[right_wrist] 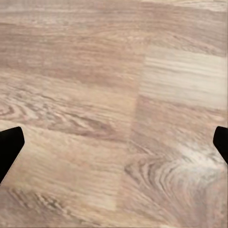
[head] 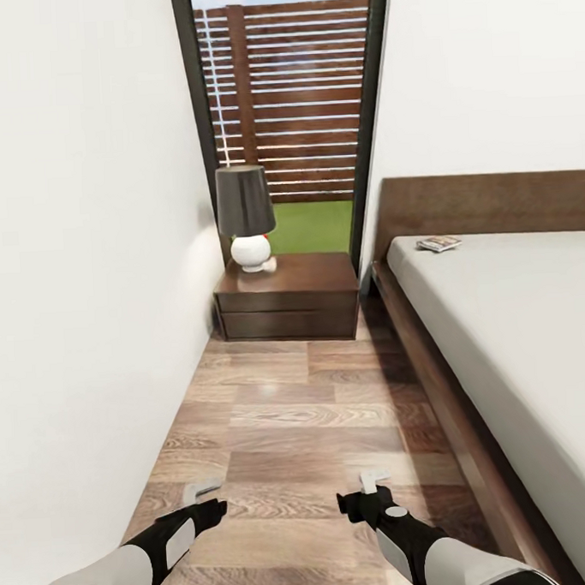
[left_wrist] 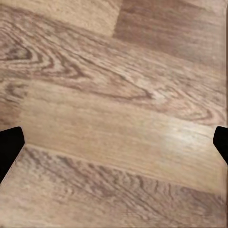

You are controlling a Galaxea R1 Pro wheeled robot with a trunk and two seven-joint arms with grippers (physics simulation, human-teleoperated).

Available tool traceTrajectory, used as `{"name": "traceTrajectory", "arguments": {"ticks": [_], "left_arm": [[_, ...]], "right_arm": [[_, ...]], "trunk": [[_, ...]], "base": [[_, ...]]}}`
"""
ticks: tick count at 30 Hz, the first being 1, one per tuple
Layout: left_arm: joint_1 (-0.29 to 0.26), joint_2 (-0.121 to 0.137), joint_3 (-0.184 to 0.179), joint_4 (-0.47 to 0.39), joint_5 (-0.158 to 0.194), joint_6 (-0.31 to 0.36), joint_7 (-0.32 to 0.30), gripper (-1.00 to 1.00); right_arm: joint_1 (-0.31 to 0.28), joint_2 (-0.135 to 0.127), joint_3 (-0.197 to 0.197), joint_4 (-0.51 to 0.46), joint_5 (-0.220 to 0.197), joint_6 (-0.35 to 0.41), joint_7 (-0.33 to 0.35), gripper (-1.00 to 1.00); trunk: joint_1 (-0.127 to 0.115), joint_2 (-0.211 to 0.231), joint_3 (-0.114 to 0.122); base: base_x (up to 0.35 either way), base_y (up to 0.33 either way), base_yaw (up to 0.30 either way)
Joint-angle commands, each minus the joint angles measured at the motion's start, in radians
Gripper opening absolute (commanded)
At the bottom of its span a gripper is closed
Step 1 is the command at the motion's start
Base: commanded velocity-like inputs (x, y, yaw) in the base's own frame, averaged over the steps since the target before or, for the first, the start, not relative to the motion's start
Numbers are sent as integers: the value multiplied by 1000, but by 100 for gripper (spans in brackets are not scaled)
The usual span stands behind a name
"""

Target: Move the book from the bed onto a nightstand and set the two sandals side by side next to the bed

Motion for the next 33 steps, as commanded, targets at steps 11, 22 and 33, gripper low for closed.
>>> {"name": "traceTrajectory", "arguments": {"ticks": [11,22,33], "left_arm": [[0,0,-5,-3,7,6,3,100],[0,0,-5,-3,7,6,3,100],[0,0,-5,-3,7,6,3,100]], "right_arm": [[0,0,7,1,-7,-4,-1,100],[-1,0,7,1,-7,-4,-1,100],[-1,1,7,1,-7,-4,-4,100]], "trunk": [[0,0,-1],[0,0,-1],[0,0,-1]], "base": [[331,0,-104],[331,0,-37],[331,0,0]]}}
